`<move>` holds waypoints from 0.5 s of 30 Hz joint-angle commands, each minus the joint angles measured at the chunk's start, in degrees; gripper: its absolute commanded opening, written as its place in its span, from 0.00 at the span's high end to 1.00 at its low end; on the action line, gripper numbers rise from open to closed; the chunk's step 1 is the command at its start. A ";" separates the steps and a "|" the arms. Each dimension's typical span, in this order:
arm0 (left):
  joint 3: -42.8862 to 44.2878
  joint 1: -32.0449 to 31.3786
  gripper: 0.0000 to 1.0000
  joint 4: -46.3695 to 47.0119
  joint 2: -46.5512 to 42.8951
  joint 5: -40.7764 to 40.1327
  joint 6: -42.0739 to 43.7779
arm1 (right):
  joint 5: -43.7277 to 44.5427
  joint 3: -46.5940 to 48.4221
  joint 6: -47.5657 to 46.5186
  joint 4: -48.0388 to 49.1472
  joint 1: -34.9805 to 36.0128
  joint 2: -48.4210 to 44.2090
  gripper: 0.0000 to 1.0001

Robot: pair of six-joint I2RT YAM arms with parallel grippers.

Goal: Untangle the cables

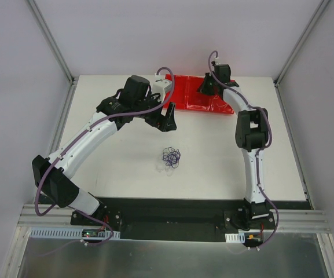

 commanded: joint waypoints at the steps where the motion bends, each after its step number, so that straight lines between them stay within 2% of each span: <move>1: 0.07 0.57 0.20 1.27 0.26 1.02 0.28 | 10.32 8.82 -7.41 -11.27 3.89 3.57 1.00; 6: 0.07 0.57 0.20 1.18 0.35 1.11 0.02 | 15.08 14.10 -10.41 -17.43 5.21 4.11 1.00; 12: 0.16 0.66 0.20 1.27 0.44 1.72 -0.15 | 15.17 13.22 -12.26 -18.57 5.30 -0.37 0.78; 15: 0.16 0.57 0.20 1.27 0.18 1.63 -0.24 | 15.34 14.36 -12.52 -21.21 5.39 -1.96 0.63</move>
